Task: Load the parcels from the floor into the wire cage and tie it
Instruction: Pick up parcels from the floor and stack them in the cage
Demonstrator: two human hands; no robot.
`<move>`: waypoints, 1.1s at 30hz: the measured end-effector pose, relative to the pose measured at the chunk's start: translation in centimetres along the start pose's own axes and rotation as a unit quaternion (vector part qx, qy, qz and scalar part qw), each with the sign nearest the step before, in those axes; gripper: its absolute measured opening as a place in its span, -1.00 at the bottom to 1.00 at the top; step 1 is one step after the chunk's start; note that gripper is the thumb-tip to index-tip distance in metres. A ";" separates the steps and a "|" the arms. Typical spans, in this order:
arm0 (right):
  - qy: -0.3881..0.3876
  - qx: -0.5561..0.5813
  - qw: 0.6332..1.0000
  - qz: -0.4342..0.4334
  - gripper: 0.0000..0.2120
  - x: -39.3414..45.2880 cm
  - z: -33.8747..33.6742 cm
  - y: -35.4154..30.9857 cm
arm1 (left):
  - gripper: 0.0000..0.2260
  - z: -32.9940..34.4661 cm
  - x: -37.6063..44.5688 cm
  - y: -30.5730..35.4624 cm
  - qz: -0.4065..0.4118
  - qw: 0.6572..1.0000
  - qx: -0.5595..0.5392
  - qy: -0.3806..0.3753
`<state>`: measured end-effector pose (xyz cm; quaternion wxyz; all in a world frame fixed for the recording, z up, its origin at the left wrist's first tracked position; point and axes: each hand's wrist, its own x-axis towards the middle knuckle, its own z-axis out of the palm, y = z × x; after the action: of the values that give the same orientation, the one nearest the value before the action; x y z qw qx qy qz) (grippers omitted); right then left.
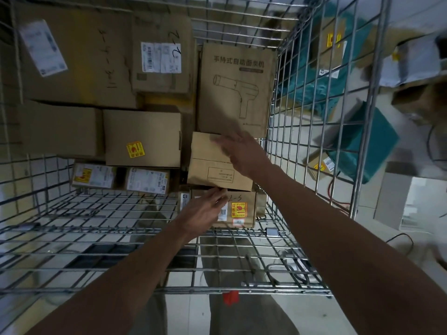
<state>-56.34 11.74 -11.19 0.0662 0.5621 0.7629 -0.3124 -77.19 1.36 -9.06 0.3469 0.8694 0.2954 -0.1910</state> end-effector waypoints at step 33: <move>0.173 0.337 0.783 0.494 -0.65 -38.6 -19.8 -26.9 | -0.54 -27.0 -20.7 22.7 0.020 0.995 0.081 -0.060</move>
<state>-61.69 -13.52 32.81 -0.1154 0.8929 0.2259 -0.3719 -74.74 -0.46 31.73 0.2960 0.8874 0.2398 -0.2594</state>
